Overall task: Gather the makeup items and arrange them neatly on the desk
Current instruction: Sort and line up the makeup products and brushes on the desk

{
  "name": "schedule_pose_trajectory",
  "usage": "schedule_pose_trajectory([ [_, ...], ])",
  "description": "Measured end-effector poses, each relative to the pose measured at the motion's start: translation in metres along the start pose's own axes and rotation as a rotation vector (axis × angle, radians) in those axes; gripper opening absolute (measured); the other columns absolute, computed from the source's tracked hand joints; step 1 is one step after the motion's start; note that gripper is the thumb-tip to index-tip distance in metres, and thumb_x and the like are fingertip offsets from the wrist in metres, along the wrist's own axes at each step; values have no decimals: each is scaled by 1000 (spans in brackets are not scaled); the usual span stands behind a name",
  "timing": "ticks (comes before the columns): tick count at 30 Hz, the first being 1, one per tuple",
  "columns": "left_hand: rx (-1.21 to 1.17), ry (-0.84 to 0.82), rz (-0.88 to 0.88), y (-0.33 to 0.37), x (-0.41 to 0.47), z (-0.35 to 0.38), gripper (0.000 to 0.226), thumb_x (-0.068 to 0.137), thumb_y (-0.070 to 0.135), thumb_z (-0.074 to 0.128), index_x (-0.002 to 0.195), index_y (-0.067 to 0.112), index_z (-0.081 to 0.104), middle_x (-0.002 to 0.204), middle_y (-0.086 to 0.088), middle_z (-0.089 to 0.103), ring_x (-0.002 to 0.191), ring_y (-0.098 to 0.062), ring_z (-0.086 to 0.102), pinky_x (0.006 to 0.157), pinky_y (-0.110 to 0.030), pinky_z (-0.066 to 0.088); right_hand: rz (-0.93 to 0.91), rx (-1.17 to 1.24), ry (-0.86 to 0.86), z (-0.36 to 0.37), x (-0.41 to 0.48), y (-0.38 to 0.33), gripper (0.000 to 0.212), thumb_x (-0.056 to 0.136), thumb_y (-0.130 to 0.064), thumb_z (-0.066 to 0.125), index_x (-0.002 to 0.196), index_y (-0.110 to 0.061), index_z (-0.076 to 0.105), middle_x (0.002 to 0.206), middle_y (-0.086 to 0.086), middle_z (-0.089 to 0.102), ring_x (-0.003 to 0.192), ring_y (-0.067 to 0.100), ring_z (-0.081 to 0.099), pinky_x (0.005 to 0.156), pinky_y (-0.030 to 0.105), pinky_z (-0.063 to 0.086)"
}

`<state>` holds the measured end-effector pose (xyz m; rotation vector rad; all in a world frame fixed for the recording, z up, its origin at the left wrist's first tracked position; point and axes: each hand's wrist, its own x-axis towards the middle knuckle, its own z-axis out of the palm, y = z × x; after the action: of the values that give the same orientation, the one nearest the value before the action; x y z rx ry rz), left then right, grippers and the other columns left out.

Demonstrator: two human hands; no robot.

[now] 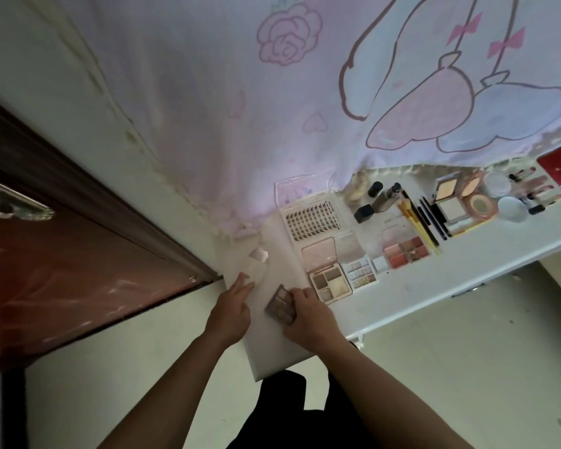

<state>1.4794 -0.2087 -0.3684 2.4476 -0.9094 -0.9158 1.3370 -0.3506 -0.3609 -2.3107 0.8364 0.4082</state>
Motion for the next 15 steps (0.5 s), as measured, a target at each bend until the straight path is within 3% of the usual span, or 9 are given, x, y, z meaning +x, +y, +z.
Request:
schedule_pose_trajectory([
  [3, -97, 94, -33, 10, 4, -9, 39, 91, 10, 49, 127, 14, 62, 148, -1, 48, 129, -25, 48, 103, -34, 41, 54, 284, 101, -18, -6, -1, 49, 59, -38, 73, 105, -30, 58, 90, -11, 61, 80, 13, 60, 69, 25, 44],
  [5, -263, 187, -105, 30, 6, -19, 31, 92, 36, 50, 107, 16, 68, 118, -5, 66, 112, -25, 59, 91, -35, 46, 72, 435, 180, -36, -10, -4, 58, 61, -38, 81, 114, -34, 61, 80, -14, 64, 69, 6, 59, 66, 19, 45],
  [6, -405, 186, -186, 43, 5, -27, 37, 94, 49, 47, 98, 18, 68, 103, -4, 68, 101, -24, 61, 82, -34, 46, 63, 487, 202, -45, -12, -5, 61, 62, -38, 84, 117, -35, 61, 73, -11, 65, 64, 6, 60, 63, 16, 46],
  [8, -781, 21, -348, 71, 4, -45, 56, 94, 64, 43, 97, 15, 69, 91, -4, 68, 85, -20, 60, 70, -32, 43, -1, 534, 223, -64, -15, -8, 61, 65, -40, 87, 119, -37, 59, 67, -8, 63, 61, 6, 60, 58, 13, 47],
  [11, -1101, -319, -305, 100, 4, -69, 77, 87, 76, 36, 112, 13, 73, 99, -13, 70, 79, -16, 55, 68, -32, 36, -116, 513, 213, -90, -16, -11, 63, 66, -44, 87, 119, -46, 54, 76, -8, 62, 69, 7, 59, 63, 18, 51],
  [15, -1347, -470, -219, 125, 4, -87, 65, 88, 69, 45, 126, 21, 66, 109, -15, 65, 85, -21, 59, 69, -31, 44, -196, 489, 209, -122, -17, -15, 67, 64, -46, 89, 120, -49, 53, 86, -11, 62, 76, 7, 58, 68, 20, 53],
])
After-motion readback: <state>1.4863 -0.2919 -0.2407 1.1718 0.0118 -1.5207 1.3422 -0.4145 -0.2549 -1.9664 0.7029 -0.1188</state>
